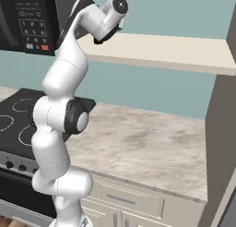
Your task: Get the candle and the beer from the cabinet and move them to the dining counter.
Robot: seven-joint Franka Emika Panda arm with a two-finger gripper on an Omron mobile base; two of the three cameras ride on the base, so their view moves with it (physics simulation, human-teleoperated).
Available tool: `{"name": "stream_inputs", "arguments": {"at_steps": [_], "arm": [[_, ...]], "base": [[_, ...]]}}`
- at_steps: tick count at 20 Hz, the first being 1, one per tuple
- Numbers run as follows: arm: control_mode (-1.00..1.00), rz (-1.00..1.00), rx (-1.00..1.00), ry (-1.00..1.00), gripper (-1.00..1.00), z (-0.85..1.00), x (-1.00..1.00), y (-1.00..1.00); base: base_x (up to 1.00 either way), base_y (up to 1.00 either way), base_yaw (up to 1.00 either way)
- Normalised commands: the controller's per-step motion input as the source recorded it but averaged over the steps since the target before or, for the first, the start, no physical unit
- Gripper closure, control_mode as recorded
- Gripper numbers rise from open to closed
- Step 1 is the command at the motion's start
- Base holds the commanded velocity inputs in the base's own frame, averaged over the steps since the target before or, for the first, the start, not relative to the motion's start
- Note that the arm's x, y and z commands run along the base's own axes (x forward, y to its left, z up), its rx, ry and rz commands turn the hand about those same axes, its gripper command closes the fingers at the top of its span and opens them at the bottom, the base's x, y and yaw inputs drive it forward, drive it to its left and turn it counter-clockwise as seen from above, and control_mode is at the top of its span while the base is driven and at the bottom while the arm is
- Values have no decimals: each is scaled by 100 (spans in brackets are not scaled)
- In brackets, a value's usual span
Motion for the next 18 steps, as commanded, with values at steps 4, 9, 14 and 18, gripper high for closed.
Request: {"name": "stream_inputs", "arguments": {"at_steps": [4, 9, 14, 18], "arm": [[-100, 0, -3, 0, -100, -6, 32, 0], [-100, 0, -3, 0, -100, -6, 15, 4], [-100, 0, -4, 0, -100, -7, 2, 18], [-100, 0, -4, 0, -100, -12, 0, 27]], "base": [[0, 0, 0], [0, 0, 0], [0, 0, 0], [0, 0, 0]]}}
